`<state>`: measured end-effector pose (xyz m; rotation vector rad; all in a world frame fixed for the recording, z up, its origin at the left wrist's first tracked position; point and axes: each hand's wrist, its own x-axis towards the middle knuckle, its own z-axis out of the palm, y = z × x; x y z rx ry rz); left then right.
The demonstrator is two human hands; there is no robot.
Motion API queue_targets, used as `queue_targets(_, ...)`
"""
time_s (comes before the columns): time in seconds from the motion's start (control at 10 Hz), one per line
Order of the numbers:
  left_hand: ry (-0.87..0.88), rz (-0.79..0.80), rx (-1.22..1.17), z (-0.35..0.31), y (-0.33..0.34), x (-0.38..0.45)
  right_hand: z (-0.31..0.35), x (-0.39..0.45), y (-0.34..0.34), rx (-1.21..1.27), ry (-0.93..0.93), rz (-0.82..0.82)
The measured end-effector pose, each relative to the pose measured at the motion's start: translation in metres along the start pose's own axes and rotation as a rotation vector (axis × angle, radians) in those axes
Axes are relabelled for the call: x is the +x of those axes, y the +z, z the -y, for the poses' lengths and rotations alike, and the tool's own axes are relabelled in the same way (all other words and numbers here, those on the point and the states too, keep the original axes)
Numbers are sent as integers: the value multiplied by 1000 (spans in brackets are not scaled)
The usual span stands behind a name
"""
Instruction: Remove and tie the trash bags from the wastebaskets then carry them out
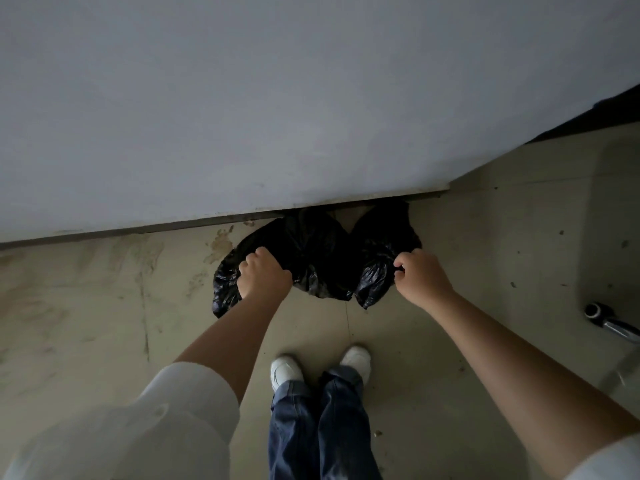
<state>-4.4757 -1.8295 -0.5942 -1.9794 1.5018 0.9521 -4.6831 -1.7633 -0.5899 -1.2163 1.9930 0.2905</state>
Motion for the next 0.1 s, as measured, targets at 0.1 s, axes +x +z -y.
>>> queue_targets(0.1,88,-47,5,1,-3,-19,-1,-13,-6,10,1,-19)
